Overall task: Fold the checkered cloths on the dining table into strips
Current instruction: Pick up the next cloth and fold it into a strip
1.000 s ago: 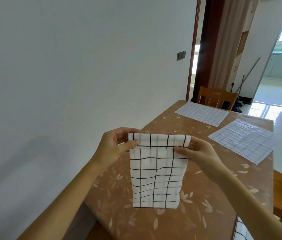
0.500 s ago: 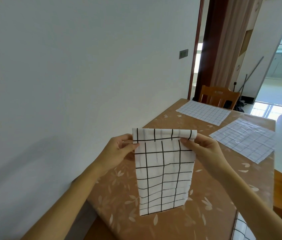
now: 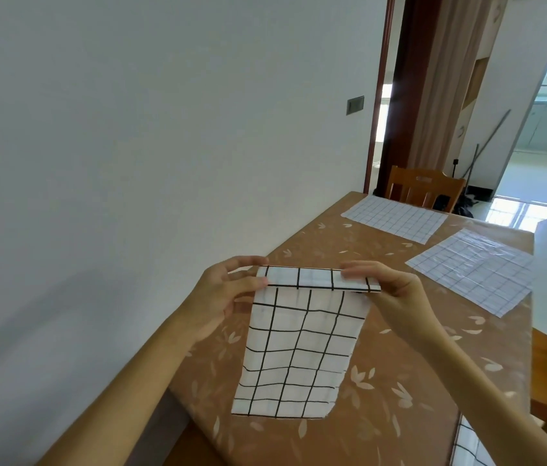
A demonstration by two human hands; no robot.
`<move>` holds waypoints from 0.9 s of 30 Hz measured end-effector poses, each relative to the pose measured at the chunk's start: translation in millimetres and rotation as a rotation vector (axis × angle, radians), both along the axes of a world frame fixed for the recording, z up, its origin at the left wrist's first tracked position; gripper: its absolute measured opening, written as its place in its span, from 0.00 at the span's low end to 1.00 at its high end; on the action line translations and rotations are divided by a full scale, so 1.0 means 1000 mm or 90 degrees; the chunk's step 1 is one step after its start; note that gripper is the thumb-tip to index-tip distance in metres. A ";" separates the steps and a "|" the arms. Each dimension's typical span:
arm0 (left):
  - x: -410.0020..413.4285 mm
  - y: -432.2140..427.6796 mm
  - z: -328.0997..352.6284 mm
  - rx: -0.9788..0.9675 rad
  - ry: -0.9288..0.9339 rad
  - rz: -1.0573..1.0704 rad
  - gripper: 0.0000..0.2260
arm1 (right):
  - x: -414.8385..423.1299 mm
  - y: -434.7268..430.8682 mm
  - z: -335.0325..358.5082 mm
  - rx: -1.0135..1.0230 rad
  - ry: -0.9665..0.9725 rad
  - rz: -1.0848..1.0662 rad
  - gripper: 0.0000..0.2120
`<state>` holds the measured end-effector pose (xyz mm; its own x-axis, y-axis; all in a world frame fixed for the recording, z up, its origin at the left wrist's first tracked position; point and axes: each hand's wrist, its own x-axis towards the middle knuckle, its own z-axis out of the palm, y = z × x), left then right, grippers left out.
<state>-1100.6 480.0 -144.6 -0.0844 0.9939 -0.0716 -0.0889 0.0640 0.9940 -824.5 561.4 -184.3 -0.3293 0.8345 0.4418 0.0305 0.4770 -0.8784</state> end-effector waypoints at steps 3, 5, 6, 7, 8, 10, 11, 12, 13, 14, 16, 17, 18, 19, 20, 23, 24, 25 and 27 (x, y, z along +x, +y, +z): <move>0.000 -0.001 -0.003 0.025 -0.011 0.022 0.18 | -0.003 -0.002 0.001 -0.182 0.084 0.024 0.17; 0.001 -0.001 -0.004 0.045 -0.011 0.041 0.17 | -0.004 -0.003 0.003 -0.337 0.111 0.072 0.18; 0.001 -0.001 -0.004 0.052 -0.008 0.050 0.15 | -0.003 -0.003 0.003 -0.386 0.098 0.098 0.22; 0.001 -0.001 -0.004 0.055 -0.001 0.057 0.14 | -0.003 -0.003 0.003 -0.410 0.074 0.121 0.25; 0.001 0.000 -0.005 0.055 0.007 0.062 0.12 | -0.003 -0.004 0.001 -0.413 0.045 0.134 0.25; 0.000 -0.001 -0.006 0.054 0.034 0.061 0.11 | -0.004 -0.006 -0.002 -0.370 0.010 0.131 0.17; 0.000 -0.001 -0.007 0.054 0.051 0.060 0.10 | -0.005 -0.007 -0.003 -0.348 0.014 0.118 0.13; 0.000 -0.001 -0.007 0.055 0.069 0.060 0.09 | -0.006 -0.008 -0.003 -0.337 0.033 0.105 0.11; 0.000 -0.001 -0.008 0.056 0.086 0.061 0.09 | -0.007 -0.008 -0.003 -0.329 0.053 0.096 0.10; -0.001 -0.001 -0.008 0.058 0.099 0.060 0.08 | -0.007 -0.007 -0.002 -0.319 0.066 0.092 0.10; -0.001 -0.001 -0.010 0.053 0.120 0.052 0.07 | -0.008 -0.008 0.000 -0.284 0.064 0.085 0.09; 0.000 -0.001 -0.011 0.045 0.127 0.048 0.08 | -0.009 -0.009 0.001 -0.263 0.059 0.082 0.09; 0.000 -0.001 -0.011 0.029 0.129 0.044 0.09 | -0.009 -0.009 0.000 -0.244 0.056 0.077 0.09; 0.002 -0.001 -0.010 0.006 0.119 0.039 0.11 | -0.009 -0.009 -0.001 -0.224 0.056 0.072 0.09; 0.003 -0.001 -0.009 -0.020 0.095 0.032 0.13 | -0.009 -0.009 -0.002 -0.199 0.050 0.063 0.09; 0.004 0.001 -0.009 -0.057 0.050 0.034 0.19 | -0.008 -0.007 -0.005 -0.114 0.001 0.045 0.15; 0.004 0.001 -0.011 -0.050 0.058 0.039 0.18 | -0.007 -0.007 -0.006 -0.099 -0.008 0.045 0.17; 0.004 0.002 -0.013 -0.036 0.071 0.039 0.16 | -0.006 -0.006 -0.007 -0.089 -0.012 0.045 0.18; 0.004 0.002 -0.016 -0.008 0.095 0.027 0.17 | -0.004 -0.004 -0.011 -0.069 -0.022 0.050 0.20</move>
